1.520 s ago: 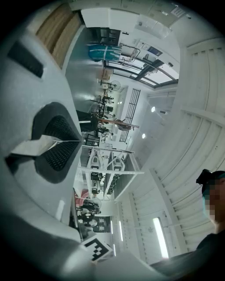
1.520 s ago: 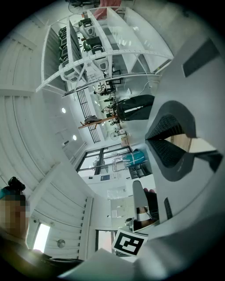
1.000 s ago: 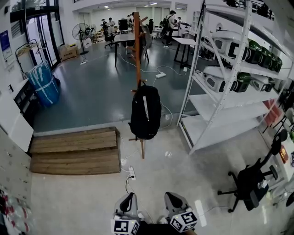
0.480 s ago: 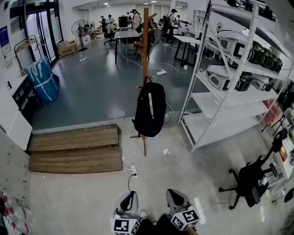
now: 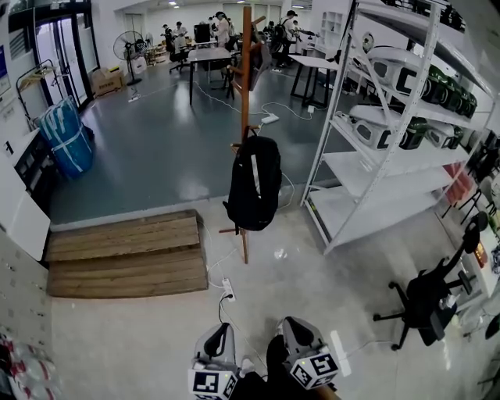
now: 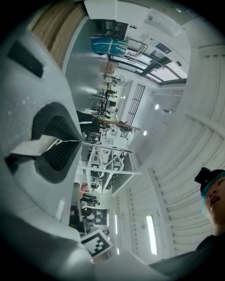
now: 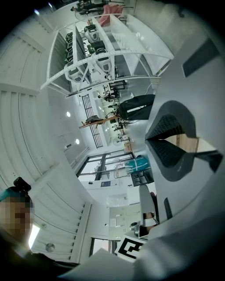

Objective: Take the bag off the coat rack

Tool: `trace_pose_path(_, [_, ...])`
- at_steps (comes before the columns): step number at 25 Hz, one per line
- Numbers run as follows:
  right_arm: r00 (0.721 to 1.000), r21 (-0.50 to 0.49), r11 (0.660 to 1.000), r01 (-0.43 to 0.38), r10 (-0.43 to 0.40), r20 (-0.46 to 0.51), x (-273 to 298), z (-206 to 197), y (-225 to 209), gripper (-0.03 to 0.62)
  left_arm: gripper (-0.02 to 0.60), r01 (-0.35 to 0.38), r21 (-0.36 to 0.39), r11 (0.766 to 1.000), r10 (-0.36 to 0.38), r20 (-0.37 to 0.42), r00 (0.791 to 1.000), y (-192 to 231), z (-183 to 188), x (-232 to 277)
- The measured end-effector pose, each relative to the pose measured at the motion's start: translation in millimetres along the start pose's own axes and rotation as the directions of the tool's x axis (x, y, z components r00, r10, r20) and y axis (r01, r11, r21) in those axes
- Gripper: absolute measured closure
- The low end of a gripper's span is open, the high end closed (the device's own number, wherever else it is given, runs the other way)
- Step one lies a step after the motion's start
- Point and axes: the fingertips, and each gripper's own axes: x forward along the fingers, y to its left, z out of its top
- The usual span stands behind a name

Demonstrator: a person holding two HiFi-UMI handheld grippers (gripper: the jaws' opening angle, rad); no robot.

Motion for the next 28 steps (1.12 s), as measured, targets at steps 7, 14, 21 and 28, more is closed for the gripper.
trace_pose_path(7, [1.0,0.001,1.0,-0.001,0.001,-0.006,27.0,3.4,-19.2,0.58,0.561,0.007,0.014,1.0,-0.007,-0.039,0.999,7.4,-6.9,30.4])
trace_pose_path(14, [1.0,0.016,1.0,-0.005,0.005,-0.003,67.5,14.8,-52.6,0.582,0.561,0.004,0.03,1.0,-0.003,-0.056,0.998,12.7,-0.5,78.3])
trace_pose_path(21, [0.999,0.024,0.999,-0.046,0.046,-0.011,119.1,33.3,-95.0,0.582,0.561,-0.029,0.037,0.999,0.031,-0.061,0.998,17.7,8.6,142.6])
trace_pose_path(28, [0.995,0.028,0.996,-0.09,0.091,-0.029,167.8,54.4,-142.1,0.58,0.561,-0.068,0.038,0.997,0.071,-0.065,0.995,15.9,18.4,210.5])
